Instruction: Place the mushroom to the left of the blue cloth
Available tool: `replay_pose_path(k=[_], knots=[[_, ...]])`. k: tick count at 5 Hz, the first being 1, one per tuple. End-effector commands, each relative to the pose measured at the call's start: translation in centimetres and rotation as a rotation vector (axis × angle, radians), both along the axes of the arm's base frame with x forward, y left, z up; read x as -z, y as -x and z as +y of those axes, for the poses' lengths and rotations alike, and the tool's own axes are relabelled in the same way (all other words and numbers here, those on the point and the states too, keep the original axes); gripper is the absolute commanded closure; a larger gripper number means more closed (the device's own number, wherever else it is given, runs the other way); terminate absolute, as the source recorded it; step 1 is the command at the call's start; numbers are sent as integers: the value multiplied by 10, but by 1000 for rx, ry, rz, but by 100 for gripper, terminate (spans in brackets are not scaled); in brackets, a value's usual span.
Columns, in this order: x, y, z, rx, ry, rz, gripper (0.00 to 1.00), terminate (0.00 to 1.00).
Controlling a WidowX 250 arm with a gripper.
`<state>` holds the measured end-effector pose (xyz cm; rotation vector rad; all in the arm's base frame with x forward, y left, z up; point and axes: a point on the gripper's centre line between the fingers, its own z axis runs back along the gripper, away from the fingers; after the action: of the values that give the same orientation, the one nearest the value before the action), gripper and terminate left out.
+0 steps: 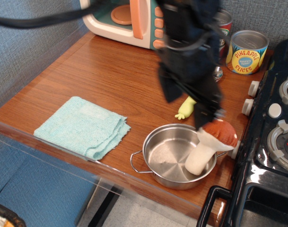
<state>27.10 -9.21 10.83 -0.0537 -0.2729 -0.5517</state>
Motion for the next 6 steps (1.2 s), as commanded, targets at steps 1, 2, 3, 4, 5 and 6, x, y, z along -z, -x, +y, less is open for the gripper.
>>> replay_pose_path(k=[1,2,3,4,5,6], knots=[[13,-17,-24,-3,4,-1,0,0],[25,-18,-31,7,-11,24,0,0],[32,-17,-35,9,-28,30,0,0],[42,-14,-37,-1,-47,41,0,0],[44,-12,-38,-9,-55,29,100,0],[33,-10,-37,-1,-41,10,100,0]])
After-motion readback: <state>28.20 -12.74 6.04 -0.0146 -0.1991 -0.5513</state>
